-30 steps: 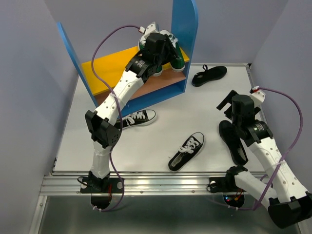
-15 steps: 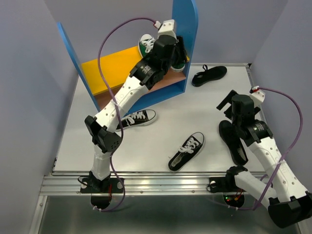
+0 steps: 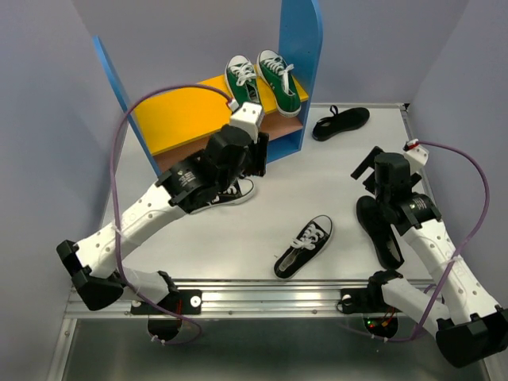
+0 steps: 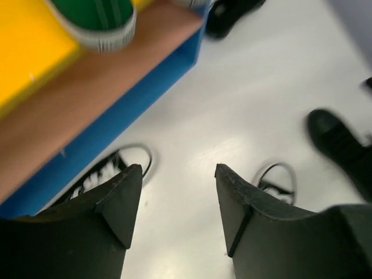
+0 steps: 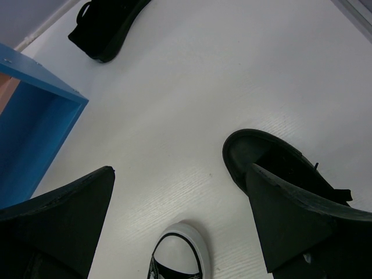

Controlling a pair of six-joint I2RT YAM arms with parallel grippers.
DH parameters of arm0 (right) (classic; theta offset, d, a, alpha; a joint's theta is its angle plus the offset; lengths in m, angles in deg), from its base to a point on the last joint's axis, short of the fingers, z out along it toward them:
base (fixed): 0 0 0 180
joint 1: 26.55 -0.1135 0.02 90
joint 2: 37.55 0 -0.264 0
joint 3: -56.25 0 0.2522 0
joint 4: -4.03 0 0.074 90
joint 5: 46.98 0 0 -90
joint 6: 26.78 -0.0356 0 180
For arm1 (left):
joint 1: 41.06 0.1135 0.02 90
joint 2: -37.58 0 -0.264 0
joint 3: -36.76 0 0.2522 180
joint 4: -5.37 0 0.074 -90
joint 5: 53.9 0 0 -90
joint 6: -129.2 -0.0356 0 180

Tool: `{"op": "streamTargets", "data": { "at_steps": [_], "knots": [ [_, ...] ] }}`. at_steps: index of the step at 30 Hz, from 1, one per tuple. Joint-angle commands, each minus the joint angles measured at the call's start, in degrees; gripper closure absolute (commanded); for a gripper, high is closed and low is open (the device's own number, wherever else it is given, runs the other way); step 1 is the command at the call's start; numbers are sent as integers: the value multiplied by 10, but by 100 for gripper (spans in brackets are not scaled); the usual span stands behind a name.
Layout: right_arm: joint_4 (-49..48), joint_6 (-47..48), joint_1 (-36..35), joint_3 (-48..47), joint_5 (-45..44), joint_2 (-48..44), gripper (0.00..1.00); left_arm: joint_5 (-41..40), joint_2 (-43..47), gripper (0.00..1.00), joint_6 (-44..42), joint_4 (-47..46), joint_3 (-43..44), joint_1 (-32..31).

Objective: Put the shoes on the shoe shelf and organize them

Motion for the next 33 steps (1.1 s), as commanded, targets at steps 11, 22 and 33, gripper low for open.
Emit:
{"op": "streamTargets", "data": {
  "at_steps": [11, 22, 33],
  "knots": [
    [-32, 0, 1, 16, 6, 0, 0, -60, -19, 26, -9, 64, -279, 87],
    [-32, 6, 1, 20, 7, -13, 0, -53, -140, 16, -38, 27, -249, 172],
    [-32, 7, 1, 11, 7, -1, 0, -67, -150, 25, -48, -28, -254, 177]
  ]
}}
